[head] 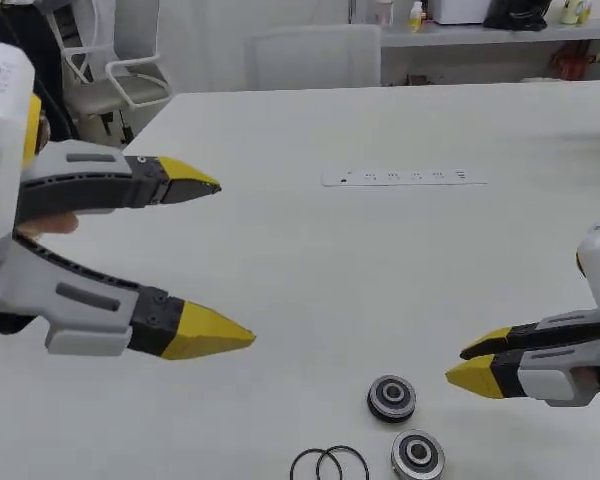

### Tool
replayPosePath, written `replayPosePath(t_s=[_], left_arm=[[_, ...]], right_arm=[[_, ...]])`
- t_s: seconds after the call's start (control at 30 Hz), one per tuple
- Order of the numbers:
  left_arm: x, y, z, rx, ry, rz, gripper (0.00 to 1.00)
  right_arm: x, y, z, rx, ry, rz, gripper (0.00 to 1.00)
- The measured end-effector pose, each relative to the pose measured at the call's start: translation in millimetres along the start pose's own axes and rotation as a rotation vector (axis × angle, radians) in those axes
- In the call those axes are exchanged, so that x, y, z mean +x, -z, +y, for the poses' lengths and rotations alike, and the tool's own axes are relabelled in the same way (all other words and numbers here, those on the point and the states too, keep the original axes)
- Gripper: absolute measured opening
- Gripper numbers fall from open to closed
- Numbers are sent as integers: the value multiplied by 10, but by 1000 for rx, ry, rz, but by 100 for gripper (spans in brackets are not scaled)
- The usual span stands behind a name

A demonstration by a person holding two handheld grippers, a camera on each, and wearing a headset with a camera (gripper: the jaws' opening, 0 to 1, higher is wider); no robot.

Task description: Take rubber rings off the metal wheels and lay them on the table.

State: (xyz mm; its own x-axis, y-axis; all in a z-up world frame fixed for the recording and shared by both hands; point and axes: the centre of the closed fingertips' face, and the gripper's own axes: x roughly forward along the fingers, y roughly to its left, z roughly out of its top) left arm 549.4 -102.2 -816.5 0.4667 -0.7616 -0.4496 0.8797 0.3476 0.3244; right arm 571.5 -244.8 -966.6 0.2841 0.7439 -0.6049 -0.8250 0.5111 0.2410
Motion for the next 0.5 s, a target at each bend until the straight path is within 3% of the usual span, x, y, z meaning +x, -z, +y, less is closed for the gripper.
replayPosePath(t_s=[0.5], left_arm=[[557, -405, -57, 116, 97, -40, 73]], right_arm=[[28, -10, 10, -42, 1, -20, 17]])
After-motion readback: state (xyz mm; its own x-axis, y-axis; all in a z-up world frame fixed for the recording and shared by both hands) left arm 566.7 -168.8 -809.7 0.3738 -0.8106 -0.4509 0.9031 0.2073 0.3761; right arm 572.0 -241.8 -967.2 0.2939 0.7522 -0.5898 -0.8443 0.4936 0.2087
